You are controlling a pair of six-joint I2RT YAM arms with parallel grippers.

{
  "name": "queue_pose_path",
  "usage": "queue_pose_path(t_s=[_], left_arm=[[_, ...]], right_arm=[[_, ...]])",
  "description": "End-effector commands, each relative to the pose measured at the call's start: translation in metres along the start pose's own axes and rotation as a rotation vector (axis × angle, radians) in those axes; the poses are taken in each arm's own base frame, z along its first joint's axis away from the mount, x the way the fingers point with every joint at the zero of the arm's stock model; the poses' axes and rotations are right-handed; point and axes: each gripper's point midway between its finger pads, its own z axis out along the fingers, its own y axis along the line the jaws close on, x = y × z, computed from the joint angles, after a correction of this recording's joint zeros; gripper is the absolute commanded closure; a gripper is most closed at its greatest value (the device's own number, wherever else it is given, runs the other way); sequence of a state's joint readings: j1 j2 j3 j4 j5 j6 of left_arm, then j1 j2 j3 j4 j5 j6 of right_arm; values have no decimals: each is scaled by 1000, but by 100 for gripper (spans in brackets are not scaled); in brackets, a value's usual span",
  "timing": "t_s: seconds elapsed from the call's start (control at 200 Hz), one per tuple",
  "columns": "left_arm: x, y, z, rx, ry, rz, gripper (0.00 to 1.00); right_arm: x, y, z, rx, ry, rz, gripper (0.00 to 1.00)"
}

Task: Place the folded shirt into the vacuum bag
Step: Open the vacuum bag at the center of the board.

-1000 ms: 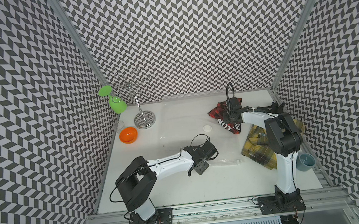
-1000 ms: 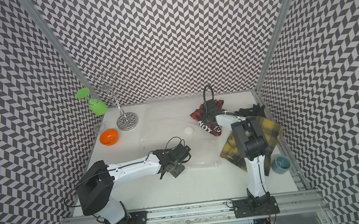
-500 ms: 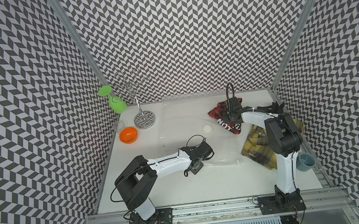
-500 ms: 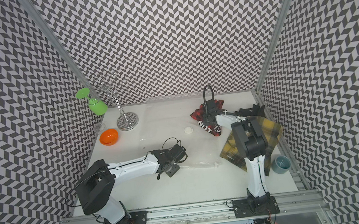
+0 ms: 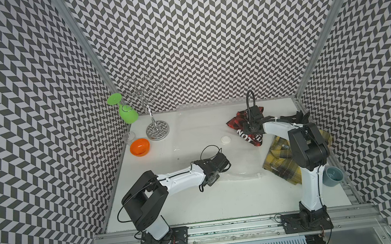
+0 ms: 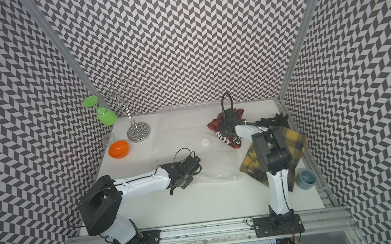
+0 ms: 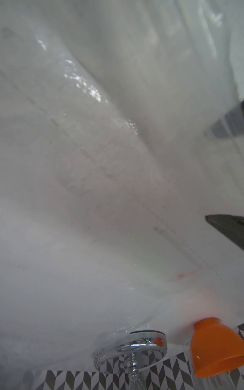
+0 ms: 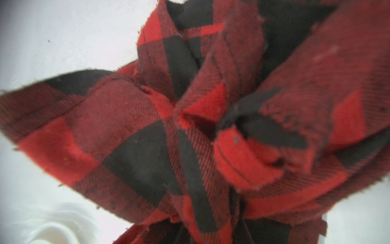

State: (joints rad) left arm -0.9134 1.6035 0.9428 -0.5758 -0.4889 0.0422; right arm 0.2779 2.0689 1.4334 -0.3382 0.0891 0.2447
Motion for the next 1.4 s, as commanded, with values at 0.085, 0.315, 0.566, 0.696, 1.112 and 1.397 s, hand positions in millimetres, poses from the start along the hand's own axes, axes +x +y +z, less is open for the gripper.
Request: queue_pose_path(t_s=[0.085,0.315,0.566,0.696,1.112,1.397], left_arm=[[-18,5,-4,-1,-87,-6,73],[-42,-31,-17,197,-178,32,100],[-91,-38,-49,375,-306,-82,100],[-123,-39,-62,504,-383,-181,100],[-162,-19,-65,682,-386,-352,100],[-170,18,-92,767,-489,-450,100]], right_arm=[[46,-14,12,38,152,-17,100],[-10,6,-67,-69,-15,22,100],[-28,12,-181,-190,-193,47,100],[-17,11,-228,-249,-257,59,100],[68,119,-346,-576,-331,-172,100],[169,109,-247,-453,-141,-148,100]])
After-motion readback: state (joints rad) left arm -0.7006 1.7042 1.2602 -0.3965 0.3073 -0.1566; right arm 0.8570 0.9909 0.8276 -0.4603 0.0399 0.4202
